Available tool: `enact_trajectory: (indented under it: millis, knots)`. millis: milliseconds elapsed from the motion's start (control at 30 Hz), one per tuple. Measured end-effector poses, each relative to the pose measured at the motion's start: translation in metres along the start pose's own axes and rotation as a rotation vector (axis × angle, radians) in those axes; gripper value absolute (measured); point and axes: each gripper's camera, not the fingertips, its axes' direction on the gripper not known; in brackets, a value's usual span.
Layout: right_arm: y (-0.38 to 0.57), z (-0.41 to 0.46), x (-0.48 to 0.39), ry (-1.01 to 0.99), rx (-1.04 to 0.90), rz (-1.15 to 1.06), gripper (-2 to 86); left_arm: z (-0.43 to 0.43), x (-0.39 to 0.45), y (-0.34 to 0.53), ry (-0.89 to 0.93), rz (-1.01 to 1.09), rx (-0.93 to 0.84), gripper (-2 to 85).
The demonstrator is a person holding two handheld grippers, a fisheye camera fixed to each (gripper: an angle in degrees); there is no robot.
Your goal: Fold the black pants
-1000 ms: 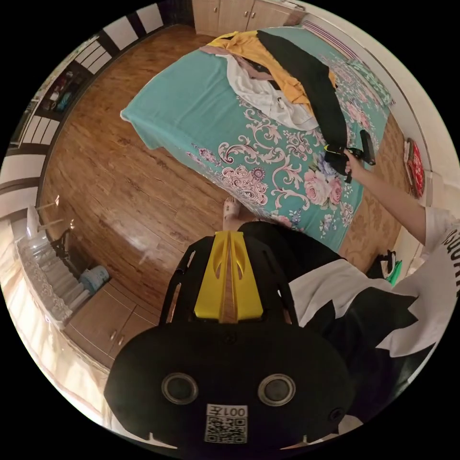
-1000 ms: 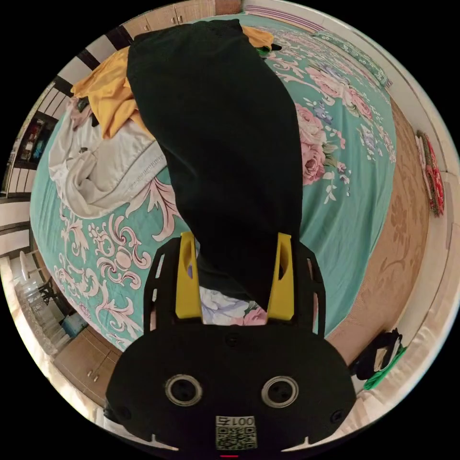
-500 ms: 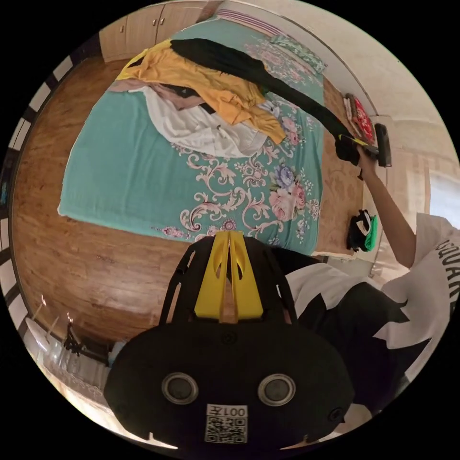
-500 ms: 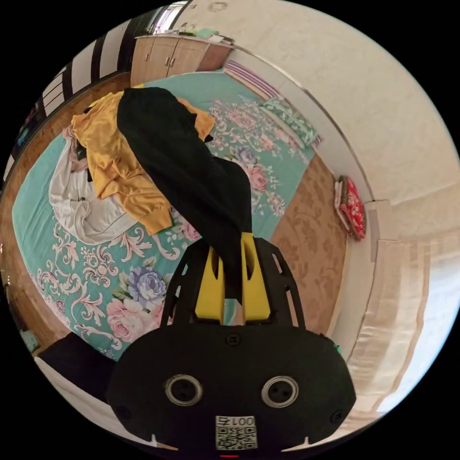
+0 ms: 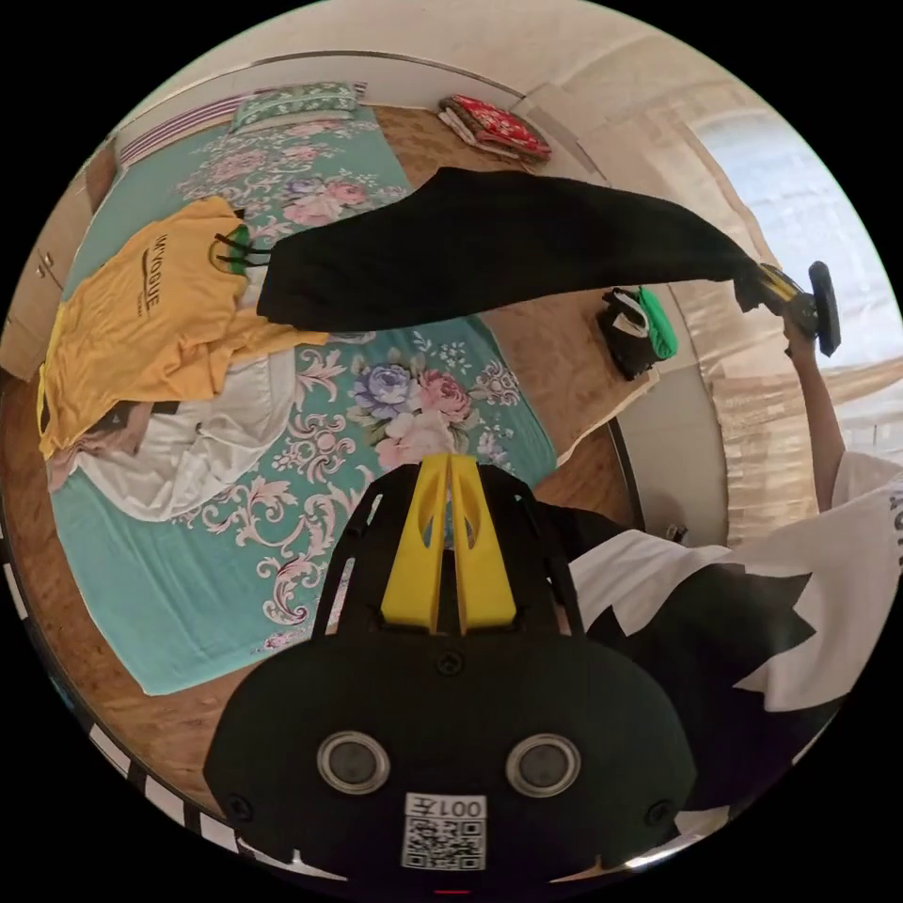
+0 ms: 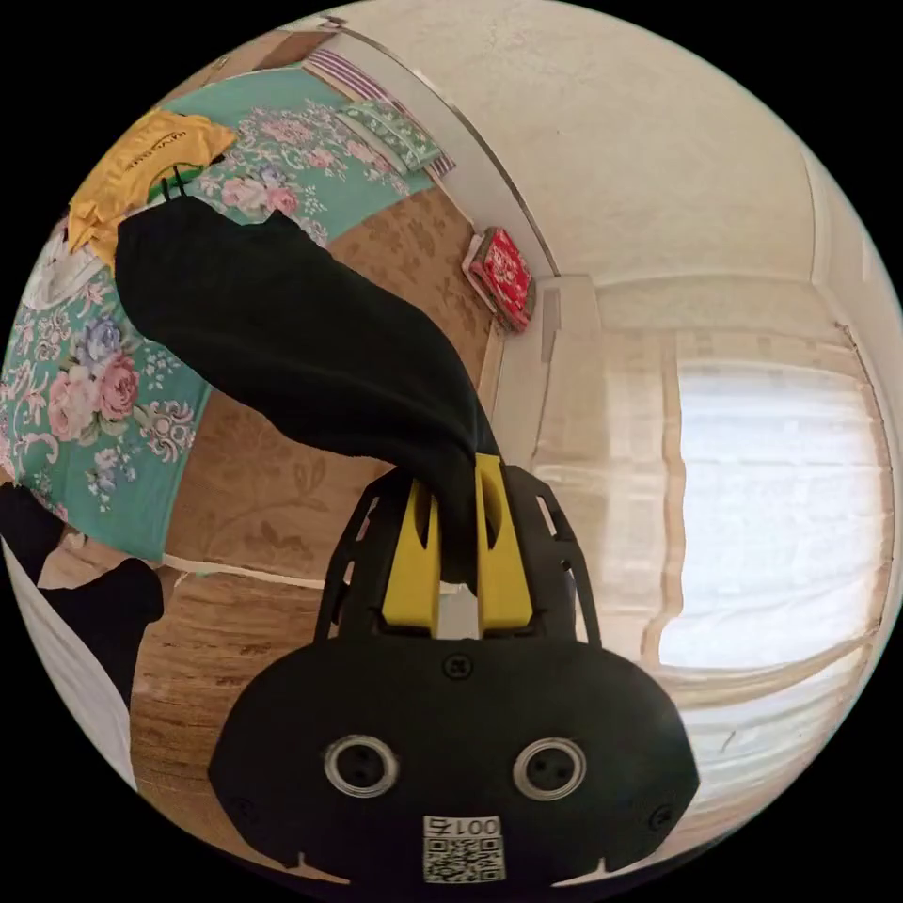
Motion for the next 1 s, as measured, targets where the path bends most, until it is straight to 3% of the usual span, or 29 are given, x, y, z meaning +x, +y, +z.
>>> enact_trajectory:
  millis: [233,367,500,600,667,800,900,1000]
  knots:
    - [0.086,0.219,-0.104,-0.107,-0.257,-0.216,6.7,0.165,0.074,-0.099,-0.004,0.042,-0.133,-1.0]
    - [0.128,0.272,-0.089,-0.175,-0.223,-0.086,7.1,0.240,0.105,-0.152,0.044,0.047,-0.157,-1.0]
    - [0.167,0.327,-0.085,-0.255,-0.213,-0.019,8.7,0.305,0.137,-0.218,-0.061,0.166,-0.132,-1.2]
    - [0.198,0.411,-0.119,-0.408,-0.463,-0.050,10.0,0.358,0.145,-0.271,-0.089,0.231,-0.130,-1.5]
    - [0.233,0.462,-0.139,-0.526,-0.597,0.047,6.5,0.391,0.148,-0.303,-0.099,0.269,-0.146,-1.6]
    - [0.295,0.511,-0.159,-0.456,-0.808,0.203,2.9,0.468,0.165,-0.370,-0.141,0.429,-0.184,-1.6]
    - [0.337,0.532,-0.145,-0.703,-0.688,0.495,3.7,0.524,0.184,-0.410,-0.114,0.569,-0.200,-0.9]
    - [0.382,0.569,-0.112,-1.029,-0.453,0.982,7.4,0.581,0.215,-0.447,-0.008,0.752,-0.214,1.4]
